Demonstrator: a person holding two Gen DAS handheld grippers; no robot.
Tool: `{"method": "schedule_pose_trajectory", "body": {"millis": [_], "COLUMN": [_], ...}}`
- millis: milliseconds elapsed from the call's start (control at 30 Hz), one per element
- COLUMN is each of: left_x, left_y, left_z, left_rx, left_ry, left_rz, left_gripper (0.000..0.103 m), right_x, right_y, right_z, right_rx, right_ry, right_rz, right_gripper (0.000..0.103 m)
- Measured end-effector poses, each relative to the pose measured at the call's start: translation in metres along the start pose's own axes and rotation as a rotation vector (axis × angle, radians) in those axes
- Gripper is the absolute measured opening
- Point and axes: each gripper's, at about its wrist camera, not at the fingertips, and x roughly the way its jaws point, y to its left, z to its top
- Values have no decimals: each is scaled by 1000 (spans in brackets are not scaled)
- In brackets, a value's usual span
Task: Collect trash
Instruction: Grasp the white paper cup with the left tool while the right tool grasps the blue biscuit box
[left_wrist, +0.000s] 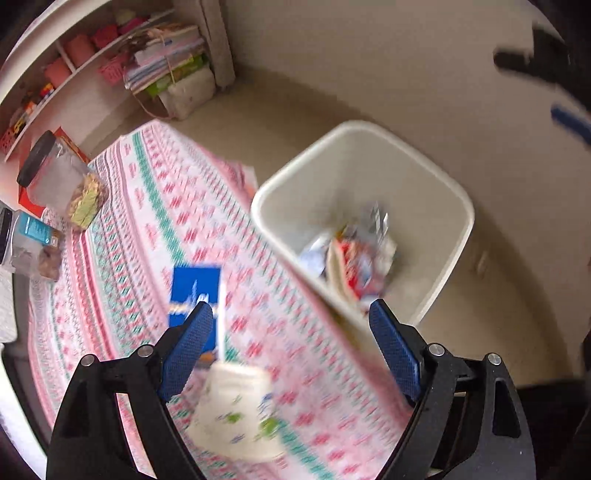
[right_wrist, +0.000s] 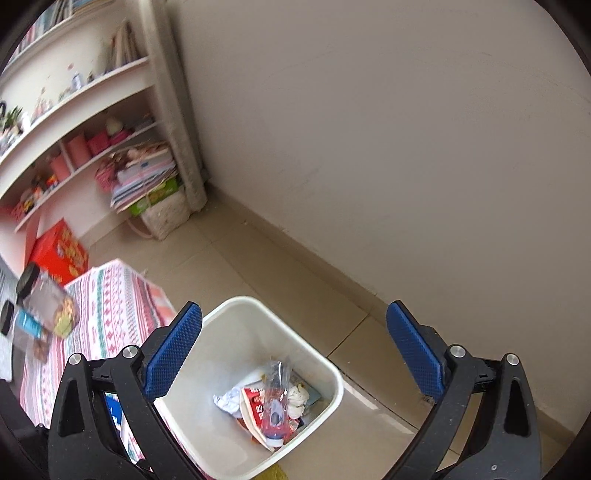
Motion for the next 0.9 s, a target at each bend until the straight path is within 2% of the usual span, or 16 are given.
{"method": "schedule_pose_trajectory", "body": {"millis": [133, 267, 467, 700, 800, 900], "left_x": [14, 28, 45, 59, 62, 56], "left_y": [10, 20, 38, 46, 46, 52], "left_z": [-22, -34, -46, -56, -64, -74], "left_rx": [55, 55, 1, -21, -4, -15], "left_ry": [88, 177, 256, 295, 290, 256], "left_rz": [34, 55, 15, -12, -32, -71], "left_gripper": [84, 84, 84, 84, 71, 68], "right_x": [5, 11, 18, 29, 34, 38], "right_y": [12, 24, 41, 61, 70, 85], "right_z": [-3, -5, -9, -15, -19, -25], "right_rx": [-30, -50, -91, -135, -151, -186], "right_ry": [34, 58, 84, 123, 151, 171], "right_rz": [17, 22, 25, 17, 16, 24], "right_gripper": [96, 96, 96, 96, 96, 96]}}
